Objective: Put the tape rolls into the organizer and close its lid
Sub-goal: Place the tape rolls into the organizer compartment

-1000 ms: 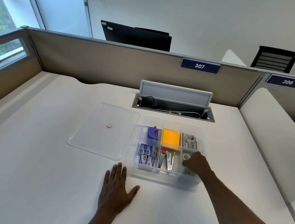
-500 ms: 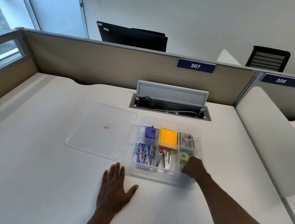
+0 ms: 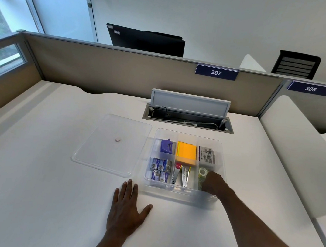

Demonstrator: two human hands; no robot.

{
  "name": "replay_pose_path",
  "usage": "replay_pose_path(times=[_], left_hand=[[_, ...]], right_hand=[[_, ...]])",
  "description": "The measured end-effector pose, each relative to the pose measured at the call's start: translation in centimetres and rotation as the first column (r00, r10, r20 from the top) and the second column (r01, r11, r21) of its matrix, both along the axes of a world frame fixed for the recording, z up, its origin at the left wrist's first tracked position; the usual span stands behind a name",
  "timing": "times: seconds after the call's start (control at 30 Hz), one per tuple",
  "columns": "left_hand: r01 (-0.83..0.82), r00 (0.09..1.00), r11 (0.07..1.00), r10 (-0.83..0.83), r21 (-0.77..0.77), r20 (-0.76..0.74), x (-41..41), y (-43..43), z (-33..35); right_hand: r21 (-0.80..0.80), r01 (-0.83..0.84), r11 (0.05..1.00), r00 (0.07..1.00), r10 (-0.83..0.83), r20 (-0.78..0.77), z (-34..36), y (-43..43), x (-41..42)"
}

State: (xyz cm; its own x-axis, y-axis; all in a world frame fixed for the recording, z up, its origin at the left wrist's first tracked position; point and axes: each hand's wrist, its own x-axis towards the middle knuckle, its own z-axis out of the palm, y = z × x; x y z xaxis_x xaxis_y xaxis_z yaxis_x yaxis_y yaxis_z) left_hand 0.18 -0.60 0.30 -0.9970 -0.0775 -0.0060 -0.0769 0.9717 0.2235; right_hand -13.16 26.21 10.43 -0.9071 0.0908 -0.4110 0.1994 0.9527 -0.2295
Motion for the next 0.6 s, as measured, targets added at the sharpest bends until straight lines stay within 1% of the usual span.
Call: replay_pose_path(times=[0.13, 0.43, 0.53, 0.6], left_hand=[[-0.001, 1.0, 1.0, 0.001, -0.002, 0.0, -0.05, 0.01, 0.05], [-0.006, 1.0, 1.0, 0.006, -0.001, -0.027, 0.01, 0.11, 0.05], [-0.009, 1.0, 1.0, 0.009, 0.002, -0.023, 0.02, 0.16, 0.13], [-0.006, 1.0, 1.0, 0.007, 0.015, -0.023, 0.0, 0.18, 0.1]], right_hand=[[0.01, 0.0, 1.0, 1.0, 0.0, -0.011, 0.01, 0.09, 0.02], [-0.023, 0.011, 1.0, 1.0, -0.011, -0.026, 0.16, 0.42, 0.24], [-0.028, 0.073, 0.997, 0.992, -0.075, -0.099, 0.4, 0.36, 0.3], [-0.063, 0.148, 0.987, 0.967, -0.158, -0.198, 0.81, 0.23, 0.32]])
